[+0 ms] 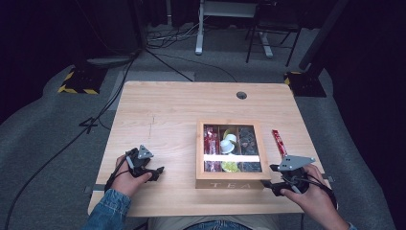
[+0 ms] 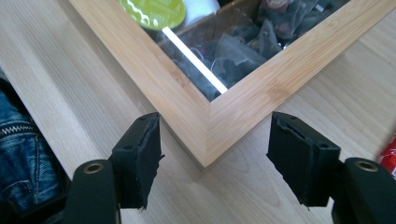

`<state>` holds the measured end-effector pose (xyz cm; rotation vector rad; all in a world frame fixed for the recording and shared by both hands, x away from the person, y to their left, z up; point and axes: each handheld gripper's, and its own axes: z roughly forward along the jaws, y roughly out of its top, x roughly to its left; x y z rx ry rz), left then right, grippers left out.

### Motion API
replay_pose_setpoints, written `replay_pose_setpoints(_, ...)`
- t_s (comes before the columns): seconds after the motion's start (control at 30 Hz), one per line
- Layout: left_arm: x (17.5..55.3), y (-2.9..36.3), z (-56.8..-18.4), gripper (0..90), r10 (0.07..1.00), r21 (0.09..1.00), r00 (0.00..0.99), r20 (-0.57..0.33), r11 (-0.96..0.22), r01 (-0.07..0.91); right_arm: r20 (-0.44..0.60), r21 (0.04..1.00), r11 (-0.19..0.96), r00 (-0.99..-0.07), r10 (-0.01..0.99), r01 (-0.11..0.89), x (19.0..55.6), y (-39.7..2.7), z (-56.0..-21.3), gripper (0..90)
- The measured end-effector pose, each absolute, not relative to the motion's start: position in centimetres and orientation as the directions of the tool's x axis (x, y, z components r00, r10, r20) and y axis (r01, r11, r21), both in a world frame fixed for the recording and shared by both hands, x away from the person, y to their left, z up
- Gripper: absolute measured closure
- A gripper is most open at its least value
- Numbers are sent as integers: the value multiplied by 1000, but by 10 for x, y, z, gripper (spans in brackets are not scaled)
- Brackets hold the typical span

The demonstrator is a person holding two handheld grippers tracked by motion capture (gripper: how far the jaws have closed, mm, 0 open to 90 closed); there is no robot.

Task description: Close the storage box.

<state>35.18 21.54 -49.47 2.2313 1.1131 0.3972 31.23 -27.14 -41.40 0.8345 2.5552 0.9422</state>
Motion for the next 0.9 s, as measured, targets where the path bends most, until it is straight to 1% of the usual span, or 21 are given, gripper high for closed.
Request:
replay_pose_setpoints(0.13,346,220,-493,243,803,644,596,-6,-453,617,-28,702,577,-793,608,417,315,-275,-408,332)
replay_pose_setpoints(0.23,342,223,-490,243,807,650,591,-11,-443,617,4,744,525,-788,615,414,320,-280,-402,321)
replay_pose_setpoints(0.4,338,227,-489,243,812,654,583,-19,-431,622,25,804,433,-750,661,408,327,-300,-394,314)
replay_pose_setpoints(0.7,332,232,-491,240,813,647,583,-20,-433,627,8,819,378,-667,745,432,340,-340,-391,300)
replay_pose_setpoints(0.83,330,237,-491,238,821,646,571,-31,-419,638,5,820,361,-635,772,445,345,-353,-395,295)
replay_pose_setpoints(0.9,330,238,-493,237,823,647,567,-33,-414,640,-4,814,363,-621,784,454,348,-360,-398,279)
